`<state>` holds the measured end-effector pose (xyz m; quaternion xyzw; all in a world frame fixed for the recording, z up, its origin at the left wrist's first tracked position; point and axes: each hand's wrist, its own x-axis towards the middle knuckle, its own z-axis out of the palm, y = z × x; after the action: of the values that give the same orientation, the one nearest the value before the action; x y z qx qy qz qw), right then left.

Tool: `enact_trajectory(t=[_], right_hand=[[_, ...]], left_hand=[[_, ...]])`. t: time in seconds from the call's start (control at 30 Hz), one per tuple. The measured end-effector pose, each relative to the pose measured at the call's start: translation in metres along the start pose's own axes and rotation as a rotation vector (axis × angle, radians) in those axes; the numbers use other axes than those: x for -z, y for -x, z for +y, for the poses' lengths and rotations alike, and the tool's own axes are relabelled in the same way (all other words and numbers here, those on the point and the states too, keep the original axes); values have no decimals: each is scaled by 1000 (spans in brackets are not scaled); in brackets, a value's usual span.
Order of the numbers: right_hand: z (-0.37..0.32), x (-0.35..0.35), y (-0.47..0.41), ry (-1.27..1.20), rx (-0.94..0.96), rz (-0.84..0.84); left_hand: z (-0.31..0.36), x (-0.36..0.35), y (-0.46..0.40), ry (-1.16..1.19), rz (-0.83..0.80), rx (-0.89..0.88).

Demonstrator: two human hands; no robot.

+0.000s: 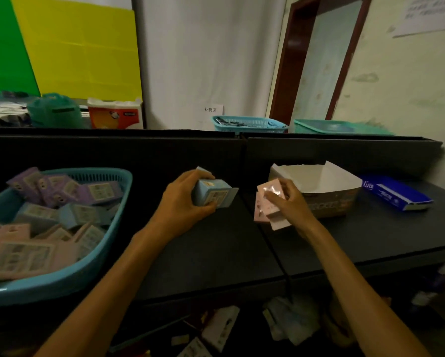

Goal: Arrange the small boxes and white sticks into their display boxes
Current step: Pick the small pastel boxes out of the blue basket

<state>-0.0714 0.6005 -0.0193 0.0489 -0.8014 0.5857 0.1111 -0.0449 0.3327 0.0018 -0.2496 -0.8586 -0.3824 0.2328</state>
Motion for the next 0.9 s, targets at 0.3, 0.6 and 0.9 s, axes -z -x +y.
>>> enact_trajectory(t=[0.3,0.6,0.9], right_hand=[[55,-8,-42,-90,-133,-54],[67,-9,-64,192,-65,-30],[37,-4,-67,584,216,-77]], left_hand=[[-27,-95,-17,-41,-17,215],[-46,-128,-33,-107,-249,321],[-29,-85,-52,-500,-286,335]])
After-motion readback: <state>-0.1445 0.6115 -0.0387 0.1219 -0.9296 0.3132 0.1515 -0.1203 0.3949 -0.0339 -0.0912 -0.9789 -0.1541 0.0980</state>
